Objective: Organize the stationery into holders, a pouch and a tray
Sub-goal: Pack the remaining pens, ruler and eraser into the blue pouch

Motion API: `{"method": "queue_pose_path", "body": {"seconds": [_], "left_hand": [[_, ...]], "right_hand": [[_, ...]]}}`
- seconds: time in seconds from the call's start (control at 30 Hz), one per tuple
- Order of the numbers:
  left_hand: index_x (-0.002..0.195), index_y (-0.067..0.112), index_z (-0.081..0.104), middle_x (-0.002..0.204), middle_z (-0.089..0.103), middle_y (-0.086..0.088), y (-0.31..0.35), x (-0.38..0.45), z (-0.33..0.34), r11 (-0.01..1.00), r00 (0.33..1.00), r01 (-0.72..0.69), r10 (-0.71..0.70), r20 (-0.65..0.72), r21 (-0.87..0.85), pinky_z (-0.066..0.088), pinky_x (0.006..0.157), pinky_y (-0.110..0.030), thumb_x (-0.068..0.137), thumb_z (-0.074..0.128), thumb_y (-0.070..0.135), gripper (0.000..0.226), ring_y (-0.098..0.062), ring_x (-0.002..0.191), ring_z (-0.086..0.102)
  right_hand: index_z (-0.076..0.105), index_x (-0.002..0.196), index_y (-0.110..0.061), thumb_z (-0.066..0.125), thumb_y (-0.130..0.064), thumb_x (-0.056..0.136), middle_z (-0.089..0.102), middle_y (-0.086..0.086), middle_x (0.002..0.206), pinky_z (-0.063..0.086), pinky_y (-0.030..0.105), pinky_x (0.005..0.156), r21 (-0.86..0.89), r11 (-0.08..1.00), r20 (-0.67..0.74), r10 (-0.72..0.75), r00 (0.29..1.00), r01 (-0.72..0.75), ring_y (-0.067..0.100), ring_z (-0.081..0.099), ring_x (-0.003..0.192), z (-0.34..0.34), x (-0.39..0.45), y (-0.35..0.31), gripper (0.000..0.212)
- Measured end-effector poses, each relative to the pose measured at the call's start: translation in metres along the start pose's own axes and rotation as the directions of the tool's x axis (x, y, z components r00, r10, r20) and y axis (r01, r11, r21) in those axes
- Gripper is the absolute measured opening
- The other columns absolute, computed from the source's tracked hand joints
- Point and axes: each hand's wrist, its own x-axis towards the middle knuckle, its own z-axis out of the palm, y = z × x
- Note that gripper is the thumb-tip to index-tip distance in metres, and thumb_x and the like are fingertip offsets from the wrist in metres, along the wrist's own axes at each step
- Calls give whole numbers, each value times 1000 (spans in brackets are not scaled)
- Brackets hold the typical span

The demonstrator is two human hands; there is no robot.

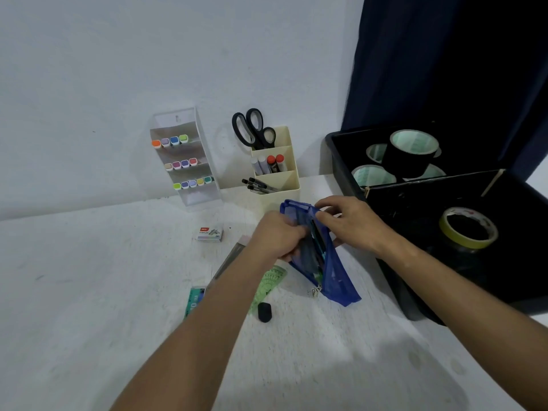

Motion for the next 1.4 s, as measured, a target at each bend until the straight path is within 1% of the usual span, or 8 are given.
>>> {"method": "queue_pose_path", "body": {"seconds": [0.17,0.4,0.63,0.77,0.87,1.13,1.23,1.4], "left_hand": [[97,2,64,84,68,-18,7,8,22,992,998,-8,-1,68,126,53,60,-34,91,48,18,23,-33,76,67],[60,11,51,61,53,-4,-8,2,3,911,992,-130,120,51,392,37,50,-27,86,51,11,26,-18,60,51],[107,14,67,103,65,-4,-44,0,-41,838,989,-23,100,-113,545,44,75,-24,84,62,18,23,-18,90,59],[82,12,56,84,61,-5,-71,-6,-58,718,984,93,39,-172,690,42,61,-26,82,59,19,8,-16,73,51],[74,15,44,72,46,1,-80,-12,-63,641,981,169,-34,-192,749,38,60,-26,84,62,27,23,-17,71,49],[72,11,52,67,55,-4,-70,-14,-67,734,980,167,-53,-190,658,50,60,-30,77,64,23,18,-17,63,56],[87,7,61,78,68,-12,-50,-21,-66,846,980,104,3,-200,523,54,67,-34,77,69,26,23,-23,69,65],[81,6,71,76,73,-11,-14,-26,-44,979,994,29,-7,-110,203,60,59,-35,74,72,28,23,-23,68,72]], "right_hand": [[61,123,-17,55,-23,94,63,6,107,62,35,60,-23,1000,-34,-6,999,5,20,67,87,1,2,3,30],[59,125,-17,54,-23,95,62,6,108,62,37,62,-32,999,-25,-3,1000,2,21,67,89,1,3,2,31],[58,126,-16,53,-23,96,62,4,107,62,34,60,-31,1000,-31,-2,1000,1,19,66,87,2,1,1,31],[58,125,-17,53,-24,96,62,4,106,62,38,62,-41,999,-30,13,999,-14,21,66,88,2,1,2,30],[58,124,-18,50,-23,97,63,3,100,62,39,63,-52,998,-29,19,999,-20,23,68,85,2,1,2,29],[59,122,-16,44,-18,97,65,6,106,56,30,66,-174,985,-120,-31,992,9,20,63,83,2,5,5,30],[60,122,-16,44,-19,97,65,6,107,56,31,68,-182,983,-133,-44,990,19,20,63,85,2,6,6,29],[62,120,-18,46,-20,97,64,5,106,59,32,62,-127,991,-147,-55,988,36,20,64,86,1,6,7,28]]}}
